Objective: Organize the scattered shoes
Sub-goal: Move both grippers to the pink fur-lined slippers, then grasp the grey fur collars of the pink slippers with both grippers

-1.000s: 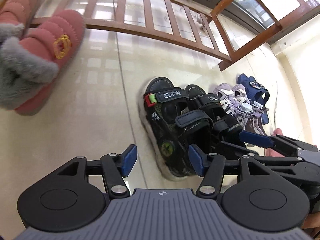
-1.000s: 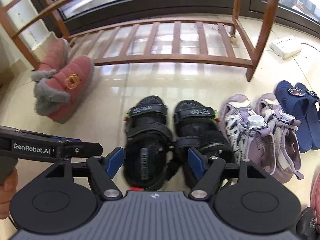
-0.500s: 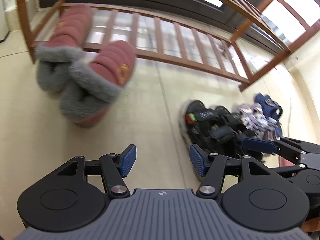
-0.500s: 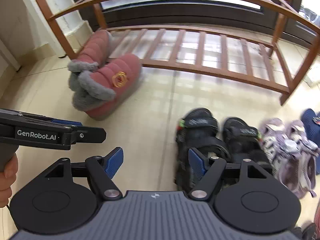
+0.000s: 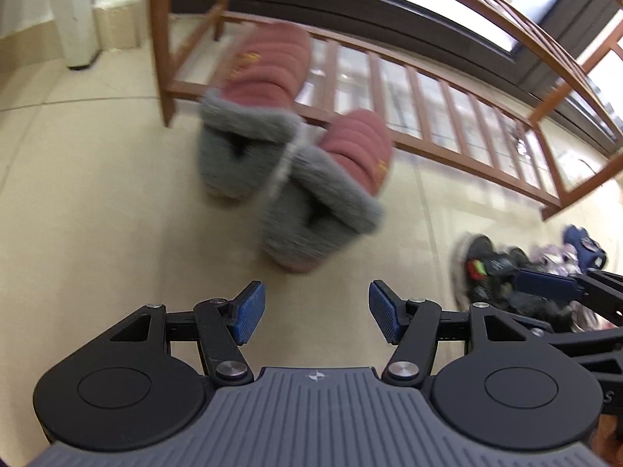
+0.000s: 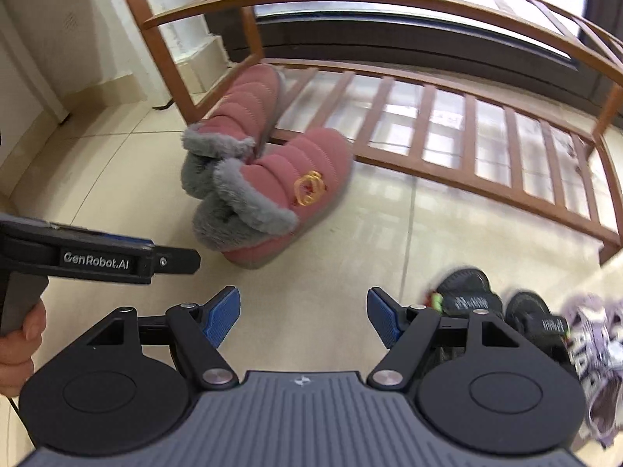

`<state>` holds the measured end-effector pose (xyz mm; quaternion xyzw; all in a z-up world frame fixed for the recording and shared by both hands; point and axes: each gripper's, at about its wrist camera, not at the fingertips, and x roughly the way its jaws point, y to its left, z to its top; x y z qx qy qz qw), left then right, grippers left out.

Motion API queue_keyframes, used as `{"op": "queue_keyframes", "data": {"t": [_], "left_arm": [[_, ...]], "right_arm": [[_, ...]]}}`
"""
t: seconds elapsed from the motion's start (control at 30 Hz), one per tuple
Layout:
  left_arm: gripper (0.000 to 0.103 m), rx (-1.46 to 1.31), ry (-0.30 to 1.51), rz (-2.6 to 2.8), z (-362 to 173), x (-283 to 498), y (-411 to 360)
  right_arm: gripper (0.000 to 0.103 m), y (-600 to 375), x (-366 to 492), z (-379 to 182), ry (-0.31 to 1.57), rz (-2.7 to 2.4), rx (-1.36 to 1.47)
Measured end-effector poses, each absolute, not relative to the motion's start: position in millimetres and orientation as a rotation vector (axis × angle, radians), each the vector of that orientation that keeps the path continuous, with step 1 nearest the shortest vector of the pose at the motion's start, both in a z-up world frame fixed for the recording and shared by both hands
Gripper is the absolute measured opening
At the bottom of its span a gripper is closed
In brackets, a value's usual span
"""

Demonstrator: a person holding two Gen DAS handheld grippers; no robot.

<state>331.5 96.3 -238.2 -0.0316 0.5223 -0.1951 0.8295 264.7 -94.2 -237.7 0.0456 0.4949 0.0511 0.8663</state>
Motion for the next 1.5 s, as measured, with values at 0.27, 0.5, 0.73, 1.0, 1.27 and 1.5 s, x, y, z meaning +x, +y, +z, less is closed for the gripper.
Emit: {"op": "queue_keyframes", "data": {"t": [0.27,0.5,0.73,1.0,1.27,1.5], "left_arm": [[0.062,0.007,1.089,-0.345,-243.5,356.2,109.8],[0.062,0.018,1.055,-0.301,-255.0,378.5,120.3],[0.062,-0.026,1.01,-0.279,-262.5,400.8,124.1],[0.062,-0.028,1.027,-0.294,-283.3,436.4,113.7],[0.035,-0.079,1.093,-0.298,-307.7,457.9,106.1],[0.021,-0.015,1.072,-0.321,-306.5,442.2,92.6]], "right_arm": [[0.077,-65.3,295.2,-246.2,1.01,0.142,0.068],[0.076,-50.3,317.5,-264.4,0.99,0.136,0.038],[0.074,-52.4,333.9,-277.7,0.972,0.111,0.065],[0.062,-44.9,352.3,-294.8,0.984,0.114,0.007],[0.037,-48.7,353.1,-295.9,0.98,0.125,-0.016],[0.022,-54.8,346.6,-291.2,0.985,0.14,-0.026]]}}
